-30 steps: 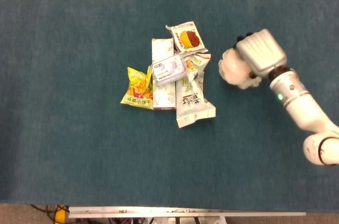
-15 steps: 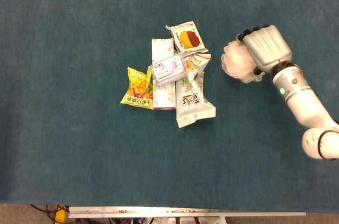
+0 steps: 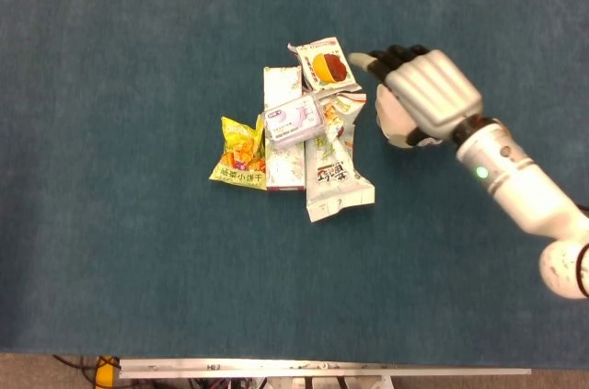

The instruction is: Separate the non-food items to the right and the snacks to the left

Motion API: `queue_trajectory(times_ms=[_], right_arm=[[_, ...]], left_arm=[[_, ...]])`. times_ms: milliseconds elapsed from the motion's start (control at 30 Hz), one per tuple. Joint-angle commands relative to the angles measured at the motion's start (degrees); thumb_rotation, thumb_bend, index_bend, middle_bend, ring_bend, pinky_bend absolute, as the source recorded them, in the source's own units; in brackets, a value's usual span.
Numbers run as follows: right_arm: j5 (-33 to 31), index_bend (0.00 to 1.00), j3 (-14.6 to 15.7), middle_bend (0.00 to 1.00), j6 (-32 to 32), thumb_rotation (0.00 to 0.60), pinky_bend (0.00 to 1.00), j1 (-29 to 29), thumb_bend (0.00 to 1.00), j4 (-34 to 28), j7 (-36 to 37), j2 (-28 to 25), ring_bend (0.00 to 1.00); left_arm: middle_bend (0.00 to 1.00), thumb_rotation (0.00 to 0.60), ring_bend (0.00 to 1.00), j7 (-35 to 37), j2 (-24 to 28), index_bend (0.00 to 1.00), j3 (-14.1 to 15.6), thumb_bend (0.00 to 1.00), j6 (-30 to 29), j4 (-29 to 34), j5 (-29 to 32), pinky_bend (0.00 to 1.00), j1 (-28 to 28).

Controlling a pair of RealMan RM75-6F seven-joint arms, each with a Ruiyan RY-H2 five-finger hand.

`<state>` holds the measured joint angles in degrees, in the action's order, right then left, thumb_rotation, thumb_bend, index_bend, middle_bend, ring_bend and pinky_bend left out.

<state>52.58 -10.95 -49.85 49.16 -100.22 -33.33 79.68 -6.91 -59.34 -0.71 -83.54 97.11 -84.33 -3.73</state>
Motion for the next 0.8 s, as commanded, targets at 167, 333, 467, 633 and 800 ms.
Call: queue_trajectory(times_ms=[167, 333, 467, 633, 800], right_arm=[[-5.8, 0.17, -1.5, 0.21, 1.9, 0.6, 0.26, 6.7, 0.0, 2.2, -3.7, 4.6, 0.18], [-11.3, 0.2, -1.1, 0.22, 2.8, 0.6, 0.26, 11.7, 0.0, 5.9, -7.5, 8.7, 0.18], [-14.7, 0.2, -0.7, 0.23, 2.6, 0.6, 0.26, 15.2, 0.0, 8.8, -9.9, 12.1, 0.18], [-18.7, 0.2, -0.1, 0.23, 2.0, 0.6, 0.26, 18.5, 0.0, 12.1, -12.3, 15.4, 0.18], [-22.5, 0.26, 0.8, 0.25, 2.0, 0.6, 0.26, 20.9, 0.0, 14.7, -14.2, 17.7, 0.19]], left_arm=[[0.01, 0.6, 0.0, 0.1, 0.7, 0.0, 0.5, 0.23, -1.4, 0.8, -0.6, 0.03, 1.0], [0.01, 0.6, 0.0, 0.2, 1.1, 0.0, 0.9, 0.23, -2.2, 1.1, -0.7, 0.03, 1.8], [0.01, 0.6, 0.0, 0.3, 1.3, 0.0, 1.0, 0.23, -2.7, 1.3, -0.8, 0.03, 2.2], [0.01, 0.6, 0.0, 0.4, 1.4, 0.0, 1.2, 0.23, -2.7, 1.3, -0.7, 0.03, 2.5], [0.01, 0.6, 0.0, 0.7, 1.1, 0.0, 1.2, 0.23, -2.4, 1.0, -0.7, 0.03, 2.5]])
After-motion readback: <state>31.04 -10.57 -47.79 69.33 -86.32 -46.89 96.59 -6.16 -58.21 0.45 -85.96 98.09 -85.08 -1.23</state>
